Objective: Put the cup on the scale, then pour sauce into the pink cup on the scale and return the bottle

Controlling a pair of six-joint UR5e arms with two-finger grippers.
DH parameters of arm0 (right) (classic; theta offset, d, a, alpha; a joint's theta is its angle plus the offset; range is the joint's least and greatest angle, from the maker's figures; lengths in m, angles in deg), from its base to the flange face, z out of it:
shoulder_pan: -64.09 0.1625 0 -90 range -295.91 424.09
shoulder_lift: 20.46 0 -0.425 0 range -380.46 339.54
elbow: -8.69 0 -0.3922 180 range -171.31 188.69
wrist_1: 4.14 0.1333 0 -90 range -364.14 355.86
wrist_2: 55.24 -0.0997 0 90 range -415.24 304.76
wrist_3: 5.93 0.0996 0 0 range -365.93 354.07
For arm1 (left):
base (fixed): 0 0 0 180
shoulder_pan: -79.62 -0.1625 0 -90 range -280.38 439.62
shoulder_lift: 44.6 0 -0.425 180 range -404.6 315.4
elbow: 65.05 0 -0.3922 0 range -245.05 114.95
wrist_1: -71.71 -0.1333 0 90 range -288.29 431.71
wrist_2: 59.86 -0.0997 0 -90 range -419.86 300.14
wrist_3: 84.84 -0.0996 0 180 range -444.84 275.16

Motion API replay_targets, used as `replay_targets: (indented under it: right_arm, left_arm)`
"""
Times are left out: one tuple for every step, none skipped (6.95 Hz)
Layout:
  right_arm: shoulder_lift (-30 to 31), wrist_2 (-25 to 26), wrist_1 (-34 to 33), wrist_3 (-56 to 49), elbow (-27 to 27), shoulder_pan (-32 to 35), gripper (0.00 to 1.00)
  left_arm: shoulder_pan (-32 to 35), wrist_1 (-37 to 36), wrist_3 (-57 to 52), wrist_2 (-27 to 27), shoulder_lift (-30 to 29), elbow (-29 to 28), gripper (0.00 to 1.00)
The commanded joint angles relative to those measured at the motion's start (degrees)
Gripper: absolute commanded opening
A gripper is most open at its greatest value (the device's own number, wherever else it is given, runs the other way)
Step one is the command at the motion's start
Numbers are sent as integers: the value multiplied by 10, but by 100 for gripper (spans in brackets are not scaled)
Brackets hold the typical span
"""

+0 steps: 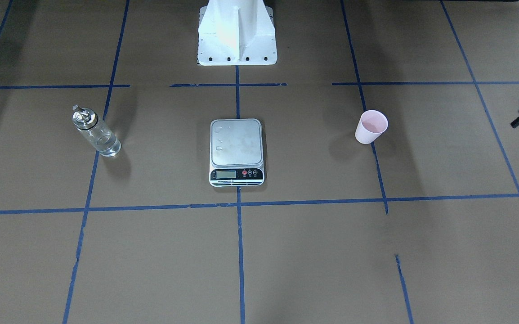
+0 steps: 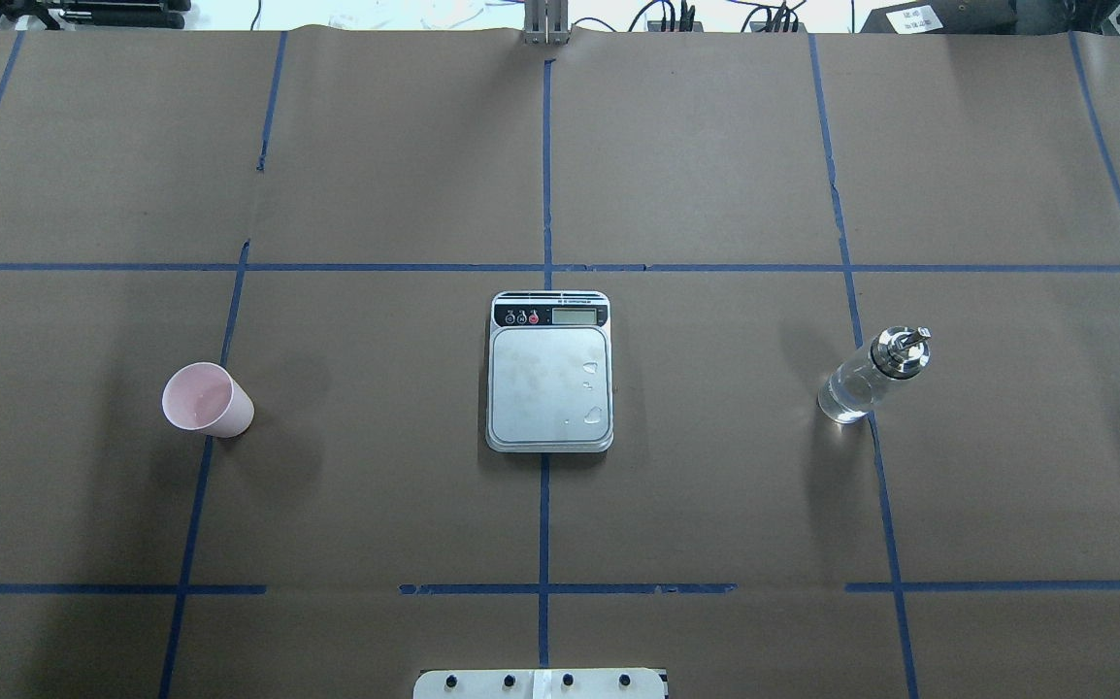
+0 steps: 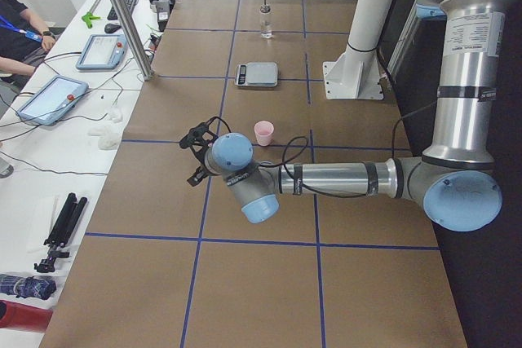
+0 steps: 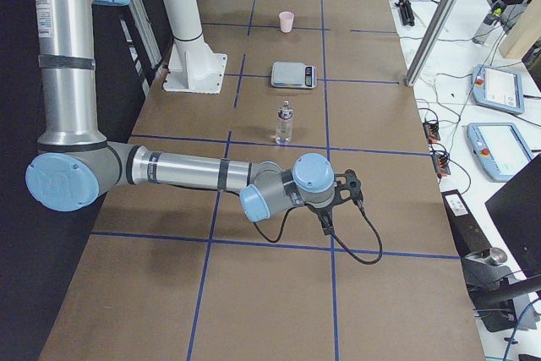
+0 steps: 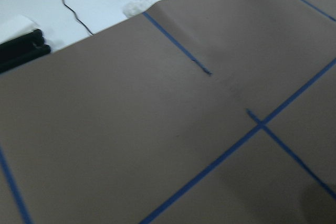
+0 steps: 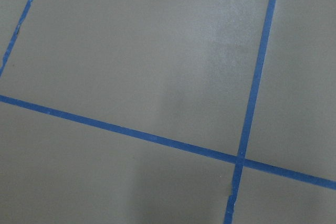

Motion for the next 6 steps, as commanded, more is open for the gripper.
replay_targets:
  right_arm:
    - [2,1,3,0,0,0,100]
    - [2,1,3,0,0,0,100]
    - [2,2,3,-1,1,0,100]
    - [2,2,3,-1,1,0,100]
    - [2,2,3,-2,0,0,100]
    - [2,2,3,-1,0,0,100]
  left_arm:
    - [-121,-6,147,-114,57,109,100]
    - [-193,-71,220,-200,67,163,100]
    - [-274,-210,272,-319,65,229,100]
    - [-318,-319,323,-350,42,262,98]
    - [-341,-336,352,-352,36,259,87]
    - [-344,-337,356,-352,36,255,75]
